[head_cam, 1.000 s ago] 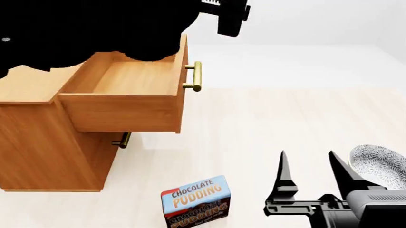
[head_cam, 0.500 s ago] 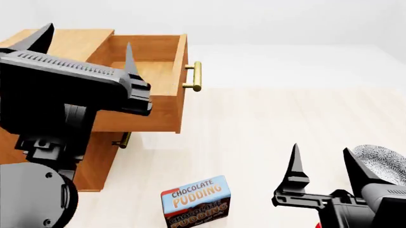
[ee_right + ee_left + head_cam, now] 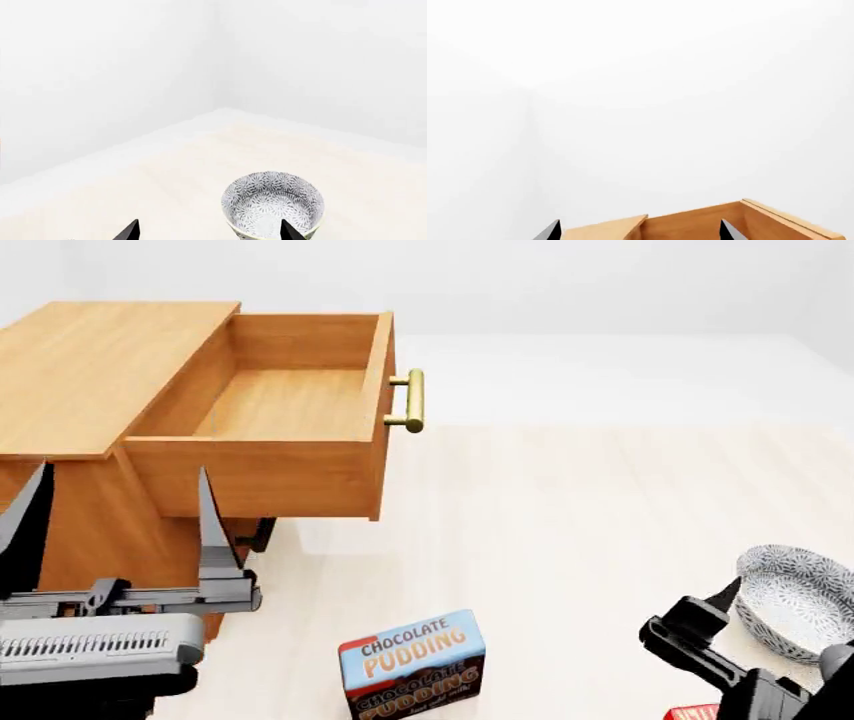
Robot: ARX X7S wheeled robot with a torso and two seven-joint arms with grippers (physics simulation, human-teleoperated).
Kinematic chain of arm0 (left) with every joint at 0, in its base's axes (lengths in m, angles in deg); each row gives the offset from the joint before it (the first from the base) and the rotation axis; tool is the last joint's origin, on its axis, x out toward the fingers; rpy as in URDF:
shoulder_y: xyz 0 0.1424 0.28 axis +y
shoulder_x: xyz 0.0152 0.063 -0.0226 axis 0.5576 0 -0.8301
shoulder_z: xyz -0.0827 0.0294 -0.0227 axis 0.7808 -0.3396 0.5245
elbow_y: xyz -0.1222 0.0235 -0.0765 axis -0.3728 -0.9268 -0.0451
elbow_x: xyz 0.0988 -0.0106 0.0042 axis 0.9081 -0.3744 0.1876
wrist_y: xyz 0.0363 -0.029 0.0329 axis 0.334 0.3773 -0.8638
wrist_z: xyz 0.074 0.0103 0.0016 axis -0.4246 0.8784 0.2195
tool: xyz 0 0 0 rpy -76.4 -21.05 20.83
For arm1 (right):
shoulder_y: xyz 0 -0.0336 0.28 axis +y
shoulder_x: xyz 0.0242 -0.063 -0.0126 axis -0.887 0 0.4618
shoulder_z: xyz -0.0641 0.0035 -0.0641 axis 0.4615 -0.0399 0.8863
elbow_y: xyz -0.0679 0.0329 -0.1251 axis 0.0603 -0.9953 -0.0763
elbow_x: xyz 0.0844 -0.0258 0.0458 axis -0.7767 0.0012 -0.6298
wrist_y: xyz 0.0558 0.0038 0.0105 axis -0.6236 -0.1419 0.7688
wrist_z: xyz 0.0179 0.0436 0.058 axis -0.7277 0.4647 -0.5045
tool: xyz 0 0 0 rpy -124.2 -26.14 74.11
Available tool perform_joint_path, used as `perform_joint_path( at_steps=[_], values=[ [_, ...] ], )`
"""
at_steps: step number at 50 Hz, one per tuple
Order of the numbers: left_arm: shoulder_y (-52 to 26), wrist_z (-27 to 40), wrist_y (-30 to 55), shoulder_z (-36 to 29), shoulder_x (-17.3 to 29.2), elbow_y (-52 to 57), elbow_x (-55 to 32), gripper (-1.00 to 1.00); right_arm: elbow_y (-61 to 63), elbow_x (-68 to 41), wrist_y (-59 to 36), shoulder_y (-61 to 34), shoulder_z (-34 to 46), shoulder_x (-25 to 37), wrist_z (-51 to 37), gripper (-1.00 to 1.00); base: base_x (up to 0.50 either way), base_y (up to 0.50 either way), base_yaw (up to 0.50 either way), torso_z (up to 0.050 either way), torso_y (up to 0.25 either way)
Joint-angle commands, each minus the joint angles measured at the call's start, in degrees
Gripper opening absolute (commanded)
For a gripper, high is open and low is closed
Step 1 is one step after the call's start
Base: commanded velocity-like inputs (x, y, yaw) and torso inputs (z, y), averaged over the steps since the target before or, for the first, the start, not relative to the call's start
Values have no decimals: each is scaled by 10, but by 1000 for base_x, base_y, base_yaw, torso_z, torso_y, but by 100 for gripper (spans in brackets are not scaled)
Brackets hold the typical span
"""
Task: Put the butter at the back in the top drawer of the cabinet and close it.
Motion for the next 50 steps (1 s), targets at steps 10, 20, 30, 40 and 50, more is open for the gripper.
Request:
perform_joint_path(
  at_steps=[10, 20, 30, 40, 50],
  values=[
    [191, 7, -138, 92, -35, -158, 80, 100, -20, -45, -109, -25, -83, -146, -220, 100, 0, 0, 0, 0, 0],
    [215, -12, -178, 105, -73, -229, 67, 100, -44, -61, -127, -67, -109, -160, -285, 100, 0, 0, 0, 0, 0],
    [233, -32, -215, 113, -97, -284, 56, 100, -105, -70, -147, -131, -183, -161, -287, 100, 0, 0, 0, 0, 0],
    [250, -51, -247, 119, -125, -345, 40, 100, -189, -62, -143, -183, -207, -161, -287, 100, 0, 0, 0, 0, 0],
    [262, -60, -256, 125, -142, -377, 34, 100, -266, -73, -142, -219, -219, -161, -287, 100, 0, 0, 0, 0, 0]
  ],
)
